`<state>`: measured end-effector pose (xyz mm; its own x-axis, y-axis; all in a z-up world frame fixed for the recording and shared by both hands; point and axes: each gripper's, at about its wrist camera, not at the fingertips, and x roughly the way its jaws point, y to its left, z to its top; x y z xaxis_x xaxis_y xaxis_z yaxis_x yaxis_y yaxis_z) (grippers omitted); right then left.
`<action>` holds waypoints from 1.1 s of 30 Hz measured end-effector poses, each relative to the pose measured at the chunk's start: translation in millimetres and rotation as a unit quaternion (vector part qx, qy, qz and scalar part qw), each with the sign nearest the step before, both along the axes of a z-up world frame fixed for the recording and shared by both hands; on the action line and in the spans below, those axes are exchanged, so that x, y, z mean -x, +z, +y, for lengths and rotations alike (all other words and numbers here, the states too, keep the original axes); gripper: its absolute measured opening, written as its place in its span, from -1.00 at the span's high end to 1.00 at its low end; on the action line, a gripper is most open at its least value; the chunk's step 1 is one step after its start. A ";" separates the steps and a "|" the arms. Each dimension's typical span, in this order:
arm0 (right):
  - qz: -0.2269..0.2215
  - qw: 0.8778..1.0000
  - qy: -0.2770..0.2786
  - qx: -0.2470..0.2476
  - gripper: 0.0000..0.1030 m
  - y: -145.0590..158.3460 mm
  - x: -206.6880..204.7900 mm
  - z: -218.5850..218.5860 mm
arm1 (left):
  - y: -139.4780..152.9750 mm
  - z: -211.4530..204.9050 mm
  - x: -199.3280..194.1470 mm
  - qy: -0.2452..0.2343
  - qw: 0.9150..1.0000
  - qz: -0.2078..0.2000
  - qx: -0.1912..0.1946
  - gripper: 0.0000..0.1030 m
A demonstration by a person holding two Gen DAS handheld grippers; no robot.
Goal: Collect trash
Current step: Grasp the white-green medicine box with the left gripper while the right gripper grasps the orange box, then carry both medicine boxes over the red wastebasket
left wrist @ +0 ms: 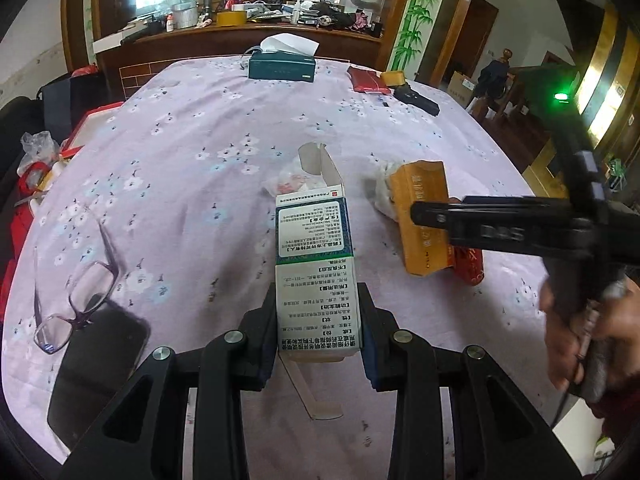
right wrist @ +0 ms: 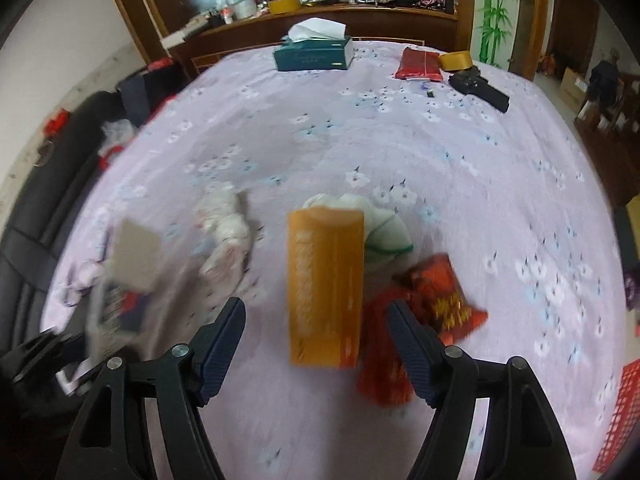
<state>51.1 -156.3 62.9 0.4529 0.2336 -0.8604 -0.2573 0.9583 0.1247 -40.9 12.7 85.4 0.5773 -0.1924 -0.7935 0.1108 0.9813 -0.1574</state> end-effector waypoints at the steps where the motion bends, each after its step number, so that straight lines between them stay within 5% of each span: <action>1: -0.002 1.000 0.000 0.009 -0.50 -3.0 -4.7 3.7 | 0.2 1.8 0.8 0.000 1.000 -0.001 -0.001 0.36; 5: 0.000 0.999 0.007 0.042 -0.47 -13.0 -16.3 15.3 | 0.1 6.8 -0.4 0.000 1.000 -0.004 0.000 0.36; 8: 0.013 0.999 0.007 0.047 0.03 -20.2 -19.3 19.0 | -0.6 8.4 -4.0 0.000 1.000 -0.007 0.004 0.36; 22: -0.006 0.998 -0.031 -0.048 0.03 24.5 23.9 -18.3 | 11.9 -21.1 -9.6 -0.017 0.999 -0.033 0.012 0.36; 33: -0.020 0.993 -0.096 -0.069 0.03 41.3 89.3 -96.5 | 24.4 -95.6 2.0 -0.056 0.997 -0.048 -0.002 0.36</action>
<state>-38.2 -252.8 104.2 0.5343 0.2537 -0.8063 -0.0785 0.9647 0.2515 -42.9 -82.9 109.8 0.6260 -0.2560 -0.7366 0.2334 0.9628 -0.1362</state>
